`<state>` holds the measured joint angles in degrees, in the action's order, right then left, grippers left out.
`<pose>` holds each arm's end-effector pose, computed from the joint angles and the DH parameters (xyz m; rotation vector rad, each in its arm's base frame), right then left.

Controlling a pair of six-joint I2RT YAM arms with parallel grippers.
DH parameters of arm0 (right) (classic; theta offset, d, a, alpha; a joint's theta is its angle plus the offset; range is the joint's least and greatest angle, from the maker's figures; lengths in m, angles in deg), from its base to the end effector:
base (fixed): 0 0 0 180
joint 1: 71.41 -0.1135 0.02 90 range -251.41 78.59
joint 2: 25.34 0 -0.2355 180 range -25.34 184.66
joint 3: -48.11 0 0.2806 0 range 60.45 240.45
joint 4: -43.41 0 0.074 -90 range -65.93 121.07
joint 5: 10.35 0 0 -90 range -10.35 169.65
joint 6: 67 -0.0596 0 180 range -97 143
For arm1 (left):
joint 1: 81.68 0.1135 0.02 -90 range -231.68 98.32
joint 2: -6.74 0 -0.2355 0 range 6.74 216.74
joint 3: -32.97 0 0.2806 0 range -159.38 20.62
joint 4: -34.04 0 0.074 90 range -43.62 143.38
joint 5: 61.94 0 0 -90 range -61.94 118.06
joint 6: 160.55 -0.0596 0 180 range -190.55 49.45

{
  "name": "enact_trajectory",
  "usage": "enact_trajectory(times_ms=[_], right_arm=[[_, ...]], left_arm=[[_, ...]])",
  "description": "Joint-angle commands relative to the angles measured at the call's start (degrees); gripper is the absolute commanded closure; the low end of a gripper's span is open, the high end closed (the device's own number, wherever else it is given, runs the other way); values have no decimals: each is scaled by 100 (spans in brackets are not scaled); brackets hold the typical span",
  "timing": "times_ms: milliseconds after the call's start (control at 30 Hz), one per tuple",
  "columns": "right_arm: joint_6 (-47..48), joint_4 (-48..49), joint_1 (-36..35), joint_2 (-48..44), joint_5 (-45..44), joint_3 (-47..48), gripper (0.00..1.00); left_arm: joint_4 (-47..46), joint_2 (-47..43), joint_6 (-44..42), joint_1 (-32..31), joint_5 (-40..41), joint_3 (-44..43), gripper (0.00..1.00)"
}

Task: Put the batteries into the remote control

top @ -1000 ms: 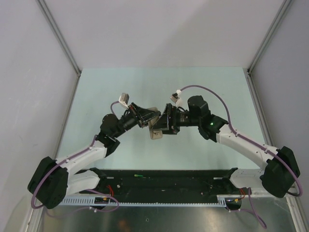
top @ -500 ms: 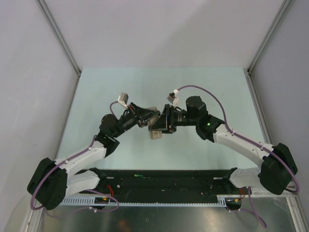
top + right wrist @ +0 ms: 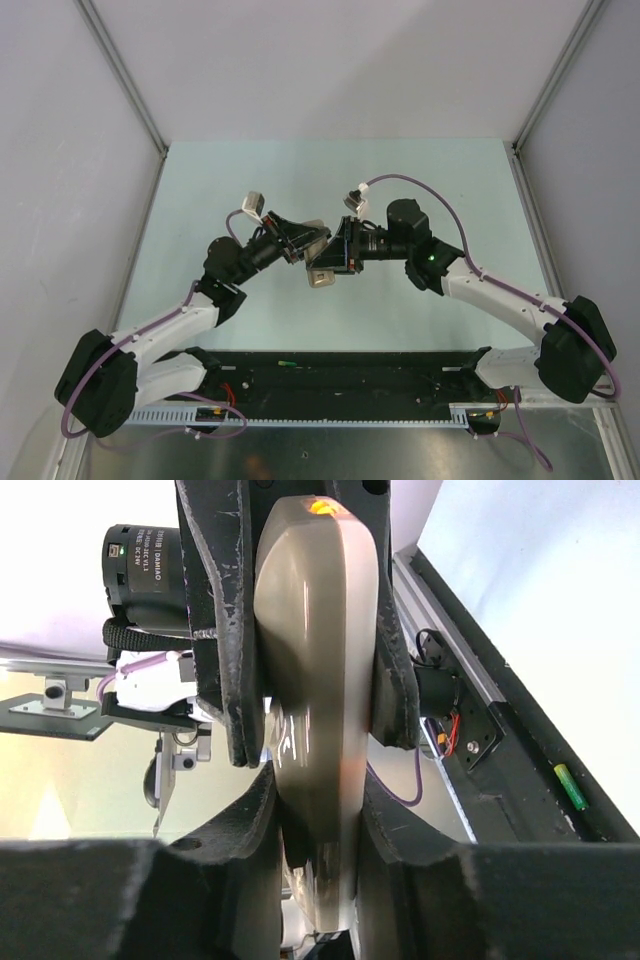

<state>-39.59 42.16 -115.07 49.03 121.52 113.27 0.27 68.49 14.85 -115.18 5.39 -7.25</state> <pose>0.2257 0.2704 0.2739 -0.3105 2.1558 1.8582 0.2338 -0.1823 0.2453 -0.3529 1.6619 -1.9289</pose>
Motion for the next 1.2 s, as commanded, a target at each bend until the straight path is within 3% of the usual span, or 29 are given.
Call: enact_trajectory(times_ms=[0,67,100,133,167,333,433,467,500,567,600,667,833,967,1167], right_arm=[[176,-301,-20,-36,-179,-131,67],[325,-362,6,-246,-293,-114,43],[422,-467,59,-326,-432,-79,18],[519,-833,85,-527,-512,-26,6],[833,-1072,129,-616,-591,70,0],[1871,-2897,244,-1466,-1627,510,0],[2242,-3797,183,-1907,-3075,510,0],[2329,-3981,113,-2126,-3471,510,0],[2426,-4305,51,-2224,-4171,519,0],[2462,-4606,-54,-2374,-4922,519,0],[2488,-4851,-81,-2383,-5395,519,0],[2488,-5037,-125,-2383,-5793,519,0],[2585,-5337,-187,-2322,-6427,519,0],[2708,-5477,-187,-2357,-6568,519,0],[2875,-5495,-134,-2453,-6516,510,0]], left_arm=[[-355,-190,-112,18,97,-174,100],[-355,-164,-156,19,88,-139,100],[-355,-164,-269,19,71,-95,100],[-355,-147,-340,36,70,-78,100],[-346,-94,-393,53,44,-25,100],[398,47,-1235,238,79,-112,100],[2574,126,-2718,160,771,-945,100],[3929,196,-3122,90,1156,-1583,100],[4447,423,-3979,-163,2083,-1911,100],[6016,810,-4897,-472,3298,-2910,100],[6295,1012,-5172,-691,4079,-3151,100],[7023,1653,-5629,-842,4893,-3730,100],[7765,3024,-6369,-887,6272,-4471,100],[8546,4525,-6615,-887,6802,-5138,100],[8856,5171,-6344,-808,7111,-5429,100]])
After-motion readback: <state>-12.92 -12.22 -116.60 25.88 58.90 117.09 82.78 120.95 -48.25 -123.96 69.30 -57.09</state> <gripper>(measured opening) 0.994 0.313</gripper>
